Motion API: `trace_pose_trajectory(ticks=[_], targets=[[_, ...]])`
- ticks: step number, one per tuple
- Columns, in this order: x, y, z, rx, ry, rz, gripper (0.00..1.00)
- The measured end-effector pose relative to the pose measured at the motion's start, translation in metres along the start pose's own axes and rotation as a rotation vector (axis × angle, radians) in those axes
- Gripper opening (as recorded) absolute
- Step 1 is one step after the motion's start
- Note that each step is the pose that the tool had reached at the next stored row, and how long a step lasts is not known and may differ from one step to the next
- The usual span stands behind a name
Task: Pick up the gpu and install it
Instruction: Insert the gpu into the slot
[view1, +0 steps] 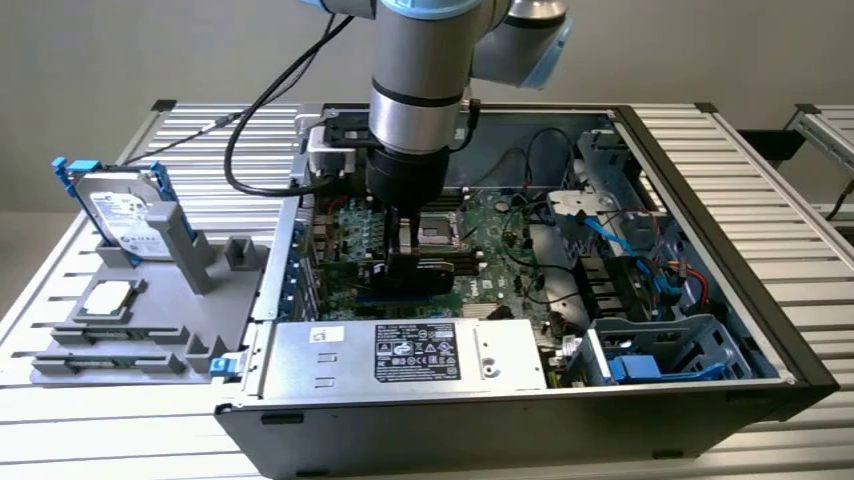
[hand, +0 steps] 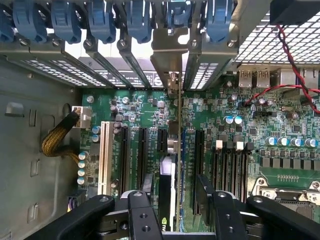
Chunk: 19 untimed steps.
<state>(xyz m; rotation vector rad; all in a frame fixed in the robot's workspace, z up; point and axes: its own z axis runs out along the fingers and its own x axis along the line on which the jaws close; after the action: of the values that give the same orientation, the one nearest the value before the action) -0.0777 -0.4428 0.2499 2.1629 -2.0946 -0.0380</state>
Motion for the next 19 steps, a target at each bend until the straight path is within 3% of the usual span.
trace_pose_trajectory(ticks=[7, 9, 12, 19], targets=[[0.0, 0.0037, -0.0015, 0.0238, 0.0021, -0.013, 0.47], [-0.0001, 0.0052, -0.0014, 0.0287, 0.0026, -0.015, 0.38], [-0.0003, 0.0073, -0.0013, 0.0337, 0.0033, -0.016, 0.27], [-0.0004, 0.01, -0.0011, 0.041, 0.0033, -0.018, 0.27]])
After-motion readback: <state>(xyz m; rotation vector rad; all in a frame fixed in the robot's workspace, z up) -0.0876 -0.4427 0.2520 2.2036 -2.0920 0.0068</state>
